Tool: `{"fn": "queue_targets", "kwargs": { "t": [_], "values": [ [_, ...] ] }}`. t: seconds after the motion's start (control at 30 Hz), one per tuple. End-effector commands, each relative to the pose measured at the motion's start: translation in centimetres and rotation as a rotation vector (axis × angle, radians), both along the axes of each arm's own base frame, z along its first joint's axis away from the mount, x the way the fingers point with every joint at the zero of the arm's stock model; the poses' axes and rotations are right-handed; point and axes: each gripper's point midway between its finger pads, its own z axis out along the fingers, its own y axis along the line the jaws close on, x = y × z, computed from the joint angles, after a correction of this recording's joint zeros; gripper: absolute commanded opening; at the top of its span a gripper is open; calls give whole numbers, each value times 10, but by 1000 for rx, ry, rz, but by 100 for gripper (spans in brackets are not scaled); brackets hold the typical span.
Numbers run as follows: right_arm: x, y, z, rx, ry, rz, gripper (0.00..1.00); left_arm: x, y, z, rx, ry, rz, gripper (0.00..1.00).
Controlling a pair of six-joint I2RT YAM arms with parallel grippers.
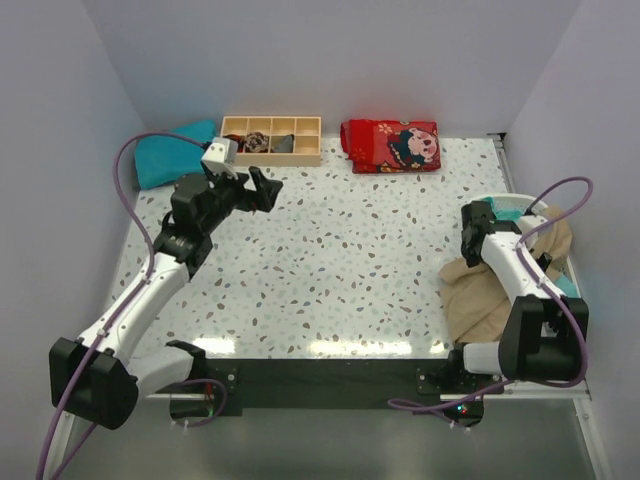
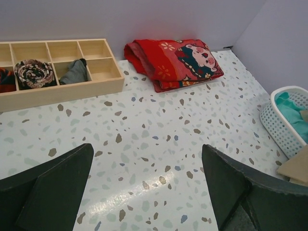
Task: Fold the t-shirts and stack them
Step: Grab crumpled tshirt from bin with the right arm
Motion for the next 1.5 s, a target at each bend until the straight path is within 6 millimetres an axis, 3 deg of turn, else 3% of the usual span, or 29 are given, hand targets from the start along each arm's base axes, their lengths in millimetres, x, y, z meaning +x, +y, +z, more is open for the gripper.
{"fn": "queue_targets", "kwargs": {
  "t": [0.0,0.13,0.3,0.43,0.5,0.53,0.57,0.63,0.7,0.8,0.83,0.93,0.97,1.03,1.07,1.1,1.13,1.2,1.23,1.3,1.33,1.47],
  "values": [
    [14,-13,-21,53,-56,2,98,6,-9,12,-15,-13,-32,100],
    [28,-13,-29,114,-90,49,96,8,-9,7,-6,-2,-28,100],
    [44,-1,-12,185,-194,165,95,9,-10,12,-11,-20,-31,100],
    [52,0,-7,181,-236,219,87,12,-11,9,-9,-13,-36,100],
    [55,-1,-9,184,-209,213,70,13,-12,7,-5,-3,-36,100],
    [54,-3,-20,190,-158,196,62,14,-12,6,-3,-3,-35,100],
    [55,-4,-21,192,-148,187,46,13,-12,6,-2,0,-35,100],
    [56,-4,-32,210,-116,176,28,13,-11,6,1,-1,-35,100],
    [56,-3,-38,224,-112,178,22,14,-10,6,7,-1,-30,100],
    [58,-2,-36,230,-137,186,0,13,-9,6,10,-2,-24,100],
    [58,-2,-32,224,-143,191,0,13,-9,8,11,-6,-23,100],
    [69,7,-5,238,-225,320,0,13,-9,5,11,-3,-23,100],
    [73,13,19,234,-308,378,0,14,-9,6,8,-8,-21,100],
    [88,34,45,282,-369,564,0,15,-9,2,8,-1,-20,100],
    [94,43,72,285,-428,631,0,16,-10,3,2,-3,-20,100],
    [96,62,87,341,-465,730,0,16,-10,3,1,-1,-21,100],
    [101,70,119,339,-514,797,0,18,-10,0,1,4,-20,100],
    [103,100,140,436,-537,937,0,19,-11,-1,-4,7,-20,100],
    [104,114,175,448,-592,1020,0,19,-12,0,-8,7,-23,100],
    [104,140,197,510,-615,1156,0,20,-12,1,-10,5,-21,100],
    [100,169,224,562,-653,1320,0,20,-11,2,-11,2,-15,100],
    [80,230,262,713,-696,1667,0,21,-2,7,-8,-7,37,100]
  ]
}}
